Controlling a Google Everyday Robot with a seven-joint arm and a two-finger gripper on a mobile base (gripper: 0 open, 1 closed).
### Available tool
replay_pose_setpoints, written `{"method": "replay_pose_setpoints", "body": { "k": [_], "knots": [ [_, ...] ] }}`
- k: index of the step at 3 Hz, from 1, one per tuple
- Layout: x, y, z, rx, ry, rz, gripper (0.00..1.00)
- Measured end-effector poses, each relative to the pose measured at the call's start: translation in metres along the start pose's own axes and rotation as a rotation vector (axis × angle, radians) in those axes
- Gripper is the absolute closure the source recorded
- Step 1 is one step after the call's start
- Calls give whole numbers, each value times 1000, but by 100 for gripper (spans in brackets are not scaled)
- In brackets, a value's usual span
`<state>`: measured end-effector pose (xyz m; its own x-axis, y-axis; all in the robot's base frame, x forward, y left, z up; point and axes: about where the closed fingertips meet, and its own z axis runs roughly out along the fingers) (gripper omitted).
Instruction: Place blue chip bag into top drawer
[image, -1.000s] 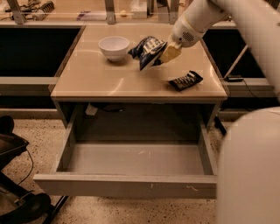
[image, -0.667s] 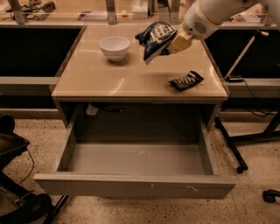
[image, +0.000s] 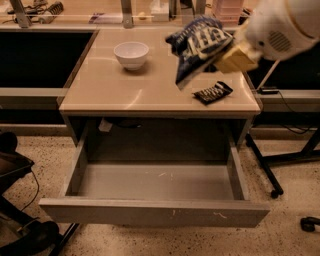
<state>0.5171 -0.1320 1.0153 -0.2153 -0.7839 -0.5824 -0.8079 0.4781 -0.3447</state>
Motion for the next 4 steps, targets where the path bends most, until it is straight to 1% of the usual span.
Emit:
{"method": "replay_pose_setpoints", "body": {
  "k": [1,2,3,4],
  "knots": [
    [38,22,-10,-20,33,73,100],
    [38,22,-10,-20,33,73,100],
    [47,33,-4,-12,42,81,100],
    [74,62,10,-16,49,111,100]
  ]
}}
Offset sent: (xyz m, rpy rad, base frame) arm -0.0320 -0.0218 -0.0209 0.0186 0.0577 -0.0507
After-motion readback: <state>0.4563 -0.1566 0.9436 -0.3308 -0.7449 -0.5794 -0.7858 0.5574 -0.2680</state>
